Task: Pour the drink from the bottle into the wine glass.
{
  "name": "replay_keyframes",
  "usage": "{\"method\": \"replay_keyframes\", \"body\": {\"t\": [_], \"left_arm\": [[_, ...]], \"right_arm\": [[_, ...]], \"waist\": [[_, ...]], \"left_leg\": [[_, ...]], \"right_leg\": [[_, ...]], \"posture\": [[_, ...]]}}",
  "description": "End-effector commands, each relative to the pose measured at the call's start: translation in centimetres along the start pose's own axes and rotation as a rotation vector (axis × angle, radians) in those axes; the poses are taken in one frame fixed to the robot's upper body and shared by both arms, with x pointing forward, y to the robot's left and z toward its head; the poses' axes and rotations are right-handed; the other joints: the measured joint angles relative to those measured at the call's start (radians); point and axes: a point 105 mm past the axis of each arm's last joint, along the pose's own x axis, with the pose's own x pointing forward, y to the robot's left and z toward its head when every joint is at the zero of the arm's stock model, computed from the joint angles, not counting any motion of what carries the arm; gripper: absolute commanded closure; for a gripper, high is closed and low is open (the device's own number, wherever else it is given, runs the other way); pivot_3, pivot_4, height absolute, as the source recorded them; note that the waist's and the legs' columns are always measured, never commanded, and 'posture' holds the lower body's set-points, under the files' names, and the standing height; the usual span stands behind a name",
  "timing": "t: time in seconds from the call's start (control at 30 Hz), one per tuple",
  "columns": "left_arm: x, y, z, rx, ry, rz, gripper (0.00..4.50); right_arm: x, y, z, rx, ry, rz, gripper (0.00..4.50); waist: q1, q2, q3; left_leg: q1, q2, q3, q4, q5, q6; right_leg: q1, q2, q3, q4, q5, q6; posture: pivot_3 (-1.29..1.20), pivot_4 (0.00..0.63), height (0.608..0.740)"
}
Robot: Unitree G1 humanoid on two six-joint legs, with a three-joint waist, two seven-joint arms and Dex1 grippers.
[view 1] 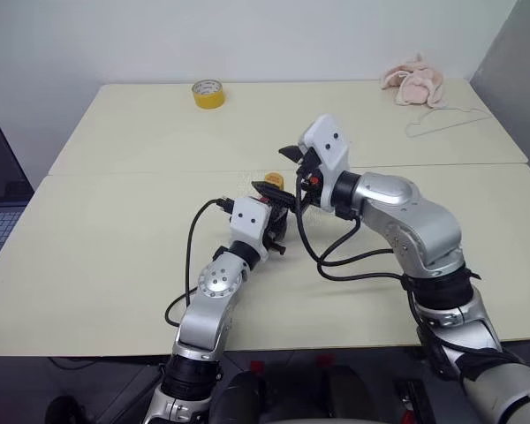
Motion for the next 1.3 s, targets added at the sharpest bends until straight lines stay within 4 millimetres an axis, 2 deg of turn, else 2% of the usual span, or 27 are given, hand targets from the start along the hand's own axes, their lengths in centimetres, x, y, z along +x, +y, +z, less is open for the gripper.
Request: {"method": "replay_keyframes", "body": {"t": [0.03, 0.3, 0.5, 0.77, 0.97, 1.3], "left_arm": [[-0.1, 0.3, 1.8, 0.011, -0.073, 0.012, 3.31], [-0.1, 0.4, 1.8, 0.014, -0.072, 0.010, 3.31], [-0.1, 0.4, 1.8, 0.015, -0.072, 0.009, 3.35], [-0.1, 0.4, 1.8, 0.018, -0.073, 0.011, 3.35], [-0.2, 0.5, 1.8, 0.020, -0.071, 0.018, 3.35], [-0.1, 0.6, 1.7, 0.019, -0.071, 0.021, 3.35]], "right_arm": [[-1.9, -2.3, 0.5, -0.020, -0.012, -0.099, 0.00], [-3.1, -1.9, 0.1, -0.028, 0.006, -0.075, 0.00], [-3.6, -0.9, 1.0, -0.009, -0.041, -0.006, 0.00], [-2.8, 0.3, 2.2, 0.039, -0.090, 0.056, 0.00], [-3.1, 1.3, 2.5, 0.044, -0.099, 0.126, 0.00], [-1.4, 0.5, 3.2, 0.073, -0.102, 0.044, 0.00]], "waist": [[0.000, 0.000, 0.000], [0.002, 0.000, 0.000], [0.005, 0.000, 0.000], [0.005, 0.000, 0.000], [0.007, 0.000, 0.000], [0.004, 0.000, 0.000]], "left_leg": [[0.000, 0.000, 0.000, 0.000, 0.000, 0.000], [0.000, 0.000, 0.000, 0.000, 0.000, 0.000], [0.000, 0.000, 0.001, 0.000, 0.000, 0.000], [0.000, 0.000, 0.001, 0.000, 0.000, 0.000], [0.000, 0.000, 0.000, 0.000, 0.000, 0.000], [0.000, 0.000, 0.000, 0.000, 0.000, 0.000]], "right_leg": [[0.000, 0.000, 0.000, 0.000, 0.000, 0.000], [0.000, 0.000, 0.000, 0.000, 0.000, 0.000], [0.000, 0.000, 0.000, 0.000, 0.000, 0.000], [0.000, 0.000, 0.000, 0.000, 0.000, 0.000], [0.000, 0.000, 0.000, 0.000, 0.000, 0.000], [0.000, 0.000, 0.000, 0.000, 0.000, 0.000]], "posture": [[0.00, 0.150, 0.740], [0.00, 0.150, 0.740], [0.00, 0.150, 0.740], [0.00, 0.150, 0.740], [0.00, 0.150, 0.740], [0.00, 0.150, 0.740]]}}
